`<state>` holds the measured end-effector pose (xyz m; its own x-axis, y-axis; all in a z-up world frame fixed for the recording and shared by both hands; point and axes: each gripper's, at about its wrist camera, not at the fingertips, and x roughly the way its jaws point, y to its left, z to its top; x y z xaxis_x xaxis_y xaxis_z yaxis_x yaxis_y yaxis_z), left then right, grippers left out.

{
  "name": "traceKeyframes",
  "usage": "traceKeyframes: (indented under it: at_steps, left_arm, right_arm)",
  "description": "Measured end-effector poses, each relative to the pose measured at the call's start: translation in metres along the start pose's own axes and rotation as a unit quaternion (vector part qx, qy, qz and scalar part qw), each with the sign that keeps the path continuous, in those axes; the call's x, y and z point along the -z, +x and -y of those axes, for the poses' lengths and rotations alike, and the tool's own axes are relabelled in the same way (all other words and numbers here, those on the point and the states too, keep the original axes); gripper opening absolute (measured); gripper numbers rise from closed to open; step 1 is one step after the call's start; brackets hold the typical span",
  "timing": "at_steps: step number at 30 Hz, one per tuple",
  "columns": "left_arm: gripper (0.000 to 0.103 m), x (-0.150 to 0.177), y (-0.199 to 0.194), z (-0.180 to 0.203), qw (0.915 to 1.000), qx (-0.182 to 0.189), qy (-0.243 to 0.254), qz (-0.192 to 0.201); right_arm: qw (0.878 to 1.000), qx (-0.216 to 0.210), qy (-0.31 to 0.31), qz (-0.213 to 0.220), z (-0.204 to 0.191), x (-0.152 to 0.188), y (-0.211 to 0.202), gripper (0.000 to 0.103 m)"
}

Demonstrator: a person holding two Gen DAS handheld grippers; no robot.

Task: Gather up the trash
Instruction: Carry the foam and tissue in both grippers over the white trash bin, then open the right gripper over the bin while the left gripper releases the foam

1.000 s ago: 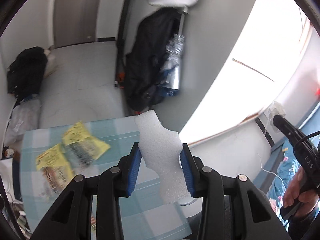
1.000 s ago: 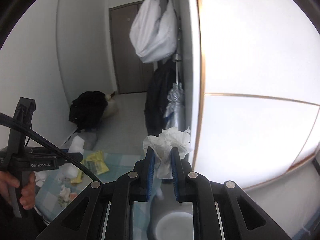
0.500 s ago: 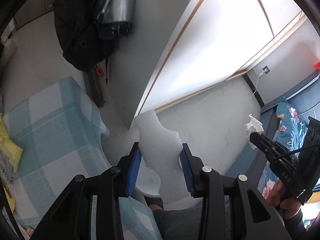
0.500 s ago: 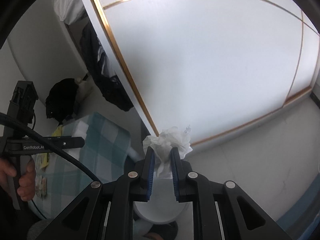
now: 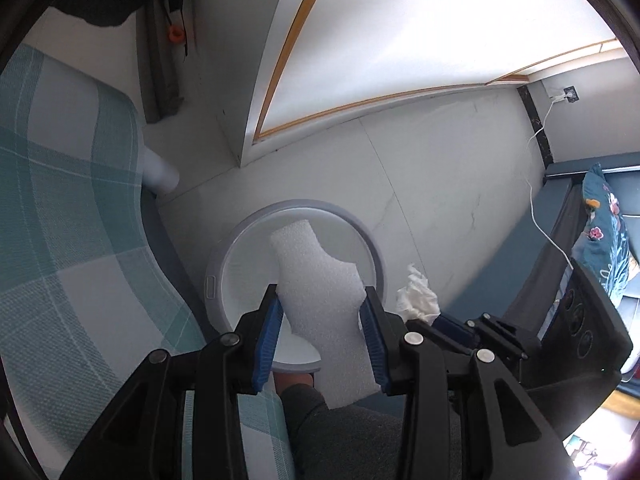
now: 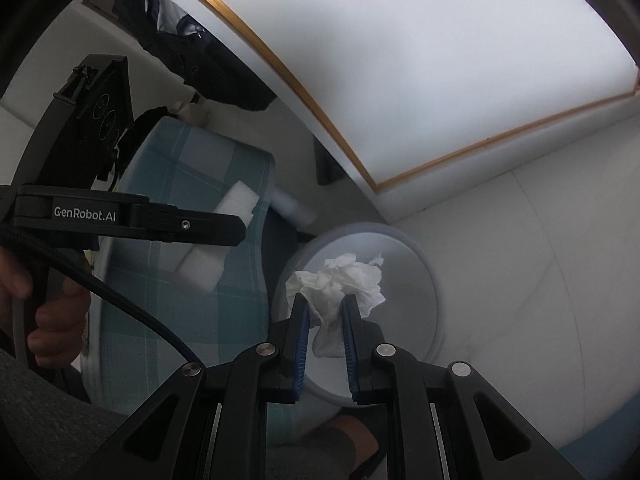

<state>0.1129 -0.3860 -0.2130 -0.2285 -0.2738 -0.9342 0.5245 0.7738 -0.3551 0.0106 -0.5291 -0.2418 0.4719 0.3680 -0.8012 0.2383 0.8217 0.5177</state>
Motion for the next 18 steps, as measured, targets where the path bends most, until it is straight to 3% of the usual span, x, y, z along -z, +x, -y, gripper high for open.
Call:
traceKeyframes:
  at_steps: [4,10,14,18]
  left_arm:
    - [0.034,0.0,0.011,0.002,0.9995,-0.022,-0.004,-0.024]
    - [0.035,-0.005,0.021,-0.007,0.998,-0.022,-0.037,-0.047]
    - [0.036,-0.019,0.03,-0.006,0.9962,-0.027,-0.05,-0.066]
    - [0.039,-0.019,0.033,-0.006,0.9959,-0.016,-0.052,-0.073]
  right_arm:
    - [1.0,-0.01,0.011,-0.025,0.016,0.007,0.017,0.018]
    - [0.998,-0.024,0.041,-0.037,0.022,0.009,0.038,0.02]
    - [0.998,-0.014,0.037,-0.044,0.028,0.009,0.048,0.046]
    - [0.998,-0.019,0.05,-0.046,0.035,0.014,0.052,0.053]
